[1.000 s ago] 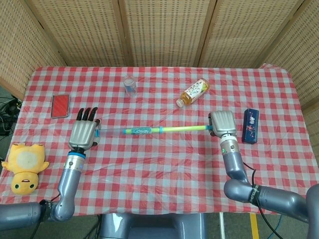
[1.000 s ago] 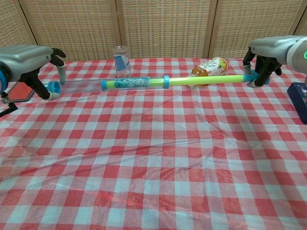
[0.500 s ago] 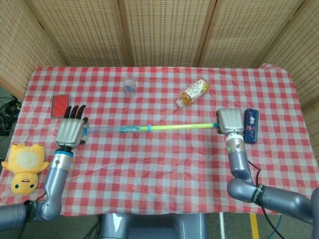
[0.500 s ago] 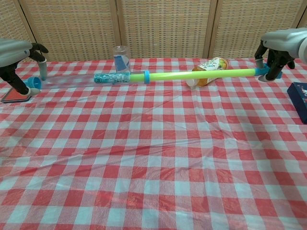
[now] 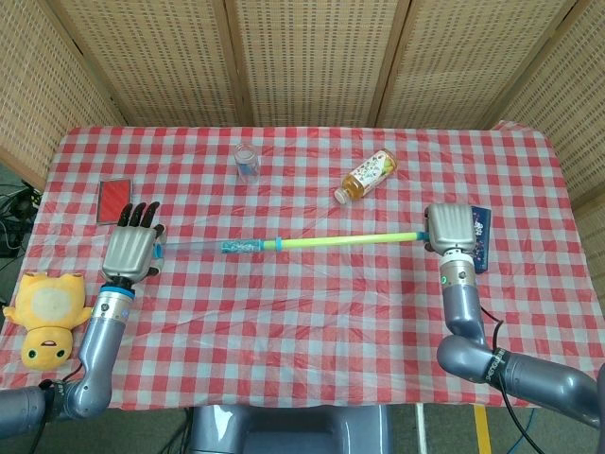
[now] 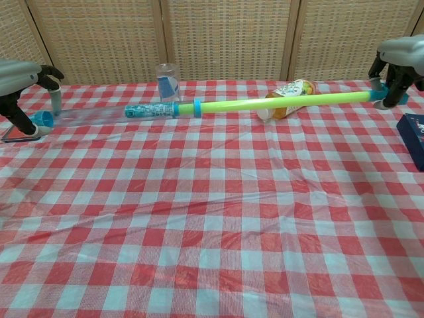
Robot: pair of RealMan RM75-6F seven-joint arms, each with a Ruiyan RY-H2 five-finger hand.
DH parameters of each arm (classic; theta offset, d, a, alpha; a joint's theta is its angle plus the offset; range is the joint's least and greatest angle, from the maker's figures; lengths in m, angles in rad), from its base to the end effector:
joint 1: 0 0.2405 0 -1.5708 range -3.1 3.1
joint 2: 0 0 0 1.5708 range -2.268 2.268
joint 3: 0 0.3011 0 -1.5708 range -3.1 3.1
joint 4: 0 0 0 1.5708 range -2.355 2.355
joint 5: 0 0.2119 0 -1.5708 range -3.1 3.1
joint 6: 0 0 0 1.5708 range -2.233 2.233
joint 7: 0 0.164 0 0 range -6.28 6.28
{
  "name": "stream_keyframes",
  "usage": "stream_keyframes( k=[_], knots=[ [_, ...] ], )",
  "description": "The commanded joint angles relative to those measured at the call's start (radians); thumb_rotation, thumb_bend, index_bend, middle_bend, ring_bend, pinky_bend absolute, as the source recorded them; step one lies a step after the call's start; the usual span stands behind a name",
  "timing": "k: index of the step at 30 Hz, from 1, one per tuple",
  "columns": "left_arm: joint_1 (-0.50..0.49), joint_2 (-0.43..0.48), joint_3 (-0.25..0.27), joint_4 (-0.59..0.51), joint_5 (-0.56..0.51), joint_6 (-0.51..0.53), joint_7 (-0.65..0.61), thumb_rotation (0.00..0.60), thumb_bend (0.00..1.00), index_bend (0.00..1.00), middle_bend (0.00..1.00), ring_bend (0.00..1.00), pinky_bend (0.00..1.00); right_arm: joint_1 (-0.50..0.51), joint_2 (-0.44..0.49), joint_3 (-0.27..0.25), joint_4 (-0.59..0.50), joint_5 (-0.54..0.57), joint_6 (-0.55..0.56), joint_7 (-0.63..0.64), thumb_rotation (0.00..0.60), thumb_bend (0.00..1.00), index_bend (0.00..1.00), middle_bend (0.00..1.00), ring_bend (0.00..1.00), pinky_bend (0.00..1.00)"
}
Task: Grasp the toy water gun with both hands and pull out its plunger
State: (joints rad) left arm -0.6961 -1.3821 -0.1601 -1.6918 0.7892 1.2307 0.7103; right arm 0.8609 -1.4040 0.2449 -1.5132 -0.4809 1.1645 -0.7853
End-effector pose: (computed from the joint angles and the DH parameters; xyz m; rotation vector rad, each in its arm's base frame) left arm -0.2233 0.3855 0.0590 -1.5879 -0.8342 -0.6369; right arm -0.2152 -0.4540 0.0750 1.4488 -0.8723 0.5346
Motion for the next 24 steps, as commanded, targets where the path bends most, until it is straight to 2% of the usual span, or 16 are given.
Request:
stream_keyframes(
  k=[1,2,4,7,10,13,16,19,22,24],
  knots=[
    [-0.009,0.002,0.003,-0.009,-0.001,-0.025,0.004,0.600,0.29,0.30,0.00,0.00,0.00,-0.006,0.003,-0.007,0.006,-0.008,-0.001,-0.001,0.600,0.35,0.56,0.77,0.73,0.56],
    [-0.011,0.004,0.004,-0.012,-0.003,-0.031,0.006,0.600,0.23,0.22,0.00,0.00,0.00,-0.007,0.005,-0.009,0.007,-0.007,-0.001,-0.004,0.600,0.32,0.47,0.67,0.65,0.50],
    [-0.016,0.008,0.004,-0.023,-0.008,-0.042,0.009,0.600,0.17,0.11,0.00,0.00,0.00,-0.011,0.009,-0.011,0.008,0.000,-0.001,-0.010,0.600,0.26,0.27,0.42,0.42,0.35],
    [-0.017,0.013,0.003,-0.037,-0.012,-0.044,0.010,0.600,0.15,0.08,0.00,0.00,0.00,-0.017,0.014,-0.012,0.010,-0.002,0.003,-0.009,0.600,0.23,0.15,0.19,0.19,0.21],
    [-0.007,0.021,0.009,-0.063,-0.001,-0.026,0.006,0.600,0.15,0.08,0.00,0.00,0.00,-0.031,0.023,-0.014,0.010,-0.023,0.014,0.009,0.600,0.22,0.06,0.05,0.04,0.09],
    [0.011,0.032,0.017,-0.087,0.021,-0.005,-0.017,0.600,0.15,0.08,0.00,0.00,0.00,-0.051,0.031,-0.015,-0.005,-0.051,0.022,0.040,0.600,0.20,0.02,0.00,0.00,0.07],
    [0.040,0.045,0.030,-0.111,0.067,0.018,-0.063,0.600,0.15,0.08,0.00,0.00,0.00,-0.081,0.044,-0.025,-0.037,-0.109,0.050,0.083,0.600,0.20,0.02,0.00,0.00,0.06],
    [0.095,0.057,0.065,-0.120,0.193,0.050,-0.177,0.600,0.16,0.11,0.00,0.00,0.00,-0.153,0.049,-0.059,-0.076,-0.312,0.135,0.233,0.600,0.20,0.02,0.00,0.00,0.02],
    [0.160,0.070,0.130,-0.099,0.357,0.103,-0.281,0.600,0.16,0.12,0.00,0.00,0.00,-0.252,0.045,-0.131,-0.080,-0.567,0.261,0.418,0.600,0.20,0.02,0.00,0.00,0.00],
    [0.198,0.069,0.165,-0.076,0.443,0.151,-0.315,0.600,0.16,0.11,0.00,0.00,0.00,-0.297,0.048,-0.177,-0.073,-0.677,0.314,0.485,0.600,0.20,0.02,0.00,0.00,0.00]
  ],
)
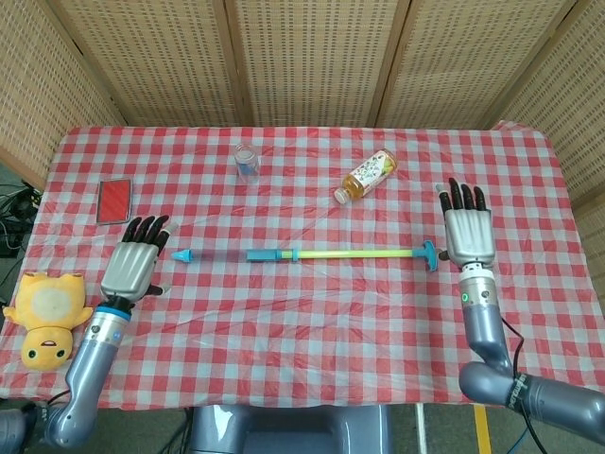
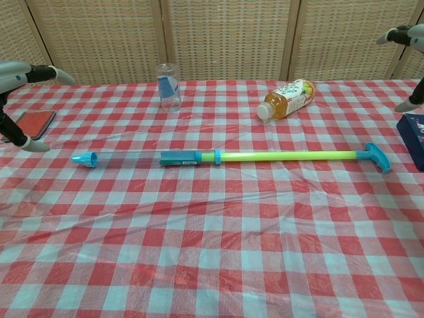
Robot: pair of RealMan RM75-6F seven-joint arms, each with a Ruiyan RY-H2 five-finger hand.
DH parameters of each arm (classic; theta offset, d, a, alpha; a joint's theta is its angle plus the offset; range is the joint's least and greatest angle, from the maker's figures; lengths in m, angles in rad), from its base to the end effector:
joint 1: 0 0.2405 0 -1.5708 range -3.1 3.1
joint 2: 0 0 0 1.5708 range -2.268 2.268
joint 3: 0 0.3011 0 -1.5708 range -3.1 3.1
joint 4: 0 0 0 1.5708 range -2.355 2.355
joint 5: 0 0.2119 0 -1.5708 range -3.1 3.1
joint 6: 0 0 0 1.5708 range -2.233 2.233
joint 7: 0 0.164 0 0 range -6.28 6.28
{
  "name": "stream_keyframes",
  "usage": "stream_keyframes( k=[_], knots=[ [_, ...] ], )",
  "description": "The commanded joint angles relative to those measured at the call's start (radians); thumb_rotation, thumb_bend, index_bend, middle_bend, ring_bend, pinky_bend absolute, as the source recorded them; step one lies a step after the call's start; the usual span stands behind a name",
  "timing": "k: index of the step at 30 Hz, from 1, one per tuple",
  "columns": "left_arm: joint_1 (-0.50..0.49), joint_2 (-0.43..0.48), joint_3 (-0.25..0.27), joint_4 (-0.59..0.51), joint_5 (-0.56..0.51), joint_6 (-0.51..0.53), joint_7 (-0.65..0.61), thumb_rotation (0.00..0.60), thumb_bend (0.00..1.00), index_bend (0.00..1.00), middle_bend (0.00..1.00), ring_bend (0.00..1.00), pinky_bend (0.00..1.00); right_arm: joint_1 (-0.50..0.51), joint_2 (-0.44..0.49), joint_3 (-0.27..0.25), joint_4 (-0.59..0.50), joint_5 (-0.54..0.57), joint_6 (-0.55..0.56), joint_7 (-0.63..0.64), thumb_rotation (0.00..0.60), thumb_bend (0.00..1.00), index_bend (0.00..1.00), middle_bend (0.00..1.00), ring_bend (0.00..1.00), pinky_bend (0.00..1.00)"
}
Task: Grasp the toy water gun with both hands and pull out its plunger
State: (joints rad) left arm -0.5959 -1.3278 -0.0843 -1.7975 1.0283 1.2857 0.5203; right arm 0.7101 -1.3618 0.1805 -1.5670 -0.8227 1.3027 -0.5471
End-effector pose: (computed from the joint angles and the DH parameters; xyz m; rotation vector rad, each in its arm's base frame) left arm -0.2220 0.3403 0.0682 -1.6281 -0.8881 -0.8249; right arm -0.2359 -0.4135 0.1005 1.4113 -0.7824 0.7542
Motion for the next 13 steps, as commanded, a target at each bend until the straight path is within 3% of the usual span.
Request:
stream_keyframes(
  k=[1,5,9,13],
  knots=[
    [0.119,0.012,0.107,0.042,0.248,0.126,-0.140,0.600,0.16,0.11,0.00,0.00,0.00,-0.169,0.009,-0.138,-0.015,-0.394,0.205,0.280,0.600,0.20,0.01,0.00,0.00,0.00],
    [0.206,-0.005,0.177,0.105,0.393,0.229,-0.213,0.600,0.16,0.10,0.00,0.00,0.00,-0.264,0.006,-0.232,0.037,-0.590,0.312,0.397,0.600,0.18,0.00,0.00,0.00,0.00],
    [0.265,-0.007,0.218,0.152,0.440,0.265,-0.196,0.600,0.16,0.10,0.00,0.00,0.00,-0.332,0.004,-0.296,0.074,-0.651,0.328,0.397,0.600,0.15,0.00,0.00,0.00,0.00],
    [0.308,0.002,0.234,0.165,0.460,0.283,-0.184,0.600,0.16,0.08,0.00,0.00,0.00,-0.381,0.007,-0.321,0.085,-0.675,0.328,0.394,0.600,0.12,0.00,0.00,0.00,0.00]
  ],
)
